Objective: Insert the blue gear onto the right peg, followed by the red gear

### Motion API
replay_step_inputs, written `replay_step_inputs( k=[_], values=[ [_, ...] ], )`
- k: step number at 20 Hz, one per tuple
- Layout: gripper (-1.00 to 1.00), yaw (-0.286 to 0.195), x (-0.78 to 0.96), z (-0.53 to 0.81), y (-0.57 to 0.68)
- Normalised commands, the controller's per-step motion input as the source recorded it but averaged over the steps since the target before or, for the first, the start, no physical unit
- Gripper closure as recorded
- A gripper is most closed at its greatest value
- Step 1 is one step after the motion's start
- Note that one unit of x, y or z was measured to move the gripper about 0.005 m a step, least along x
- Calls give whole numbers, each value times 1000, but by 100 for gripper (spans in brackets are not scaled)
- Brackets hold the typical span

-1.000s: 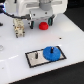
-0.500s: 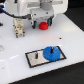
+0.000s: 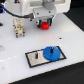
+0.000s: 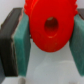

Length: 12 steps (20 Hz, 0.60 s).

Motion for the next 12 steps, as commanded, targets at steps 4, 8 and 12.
replay_step_inputs(
  k=[4,8,12],
  values=[
    [100,0,398,389,120],
    [100,0,451,383,41],
    [100,0,529,395,28]
  ],
)
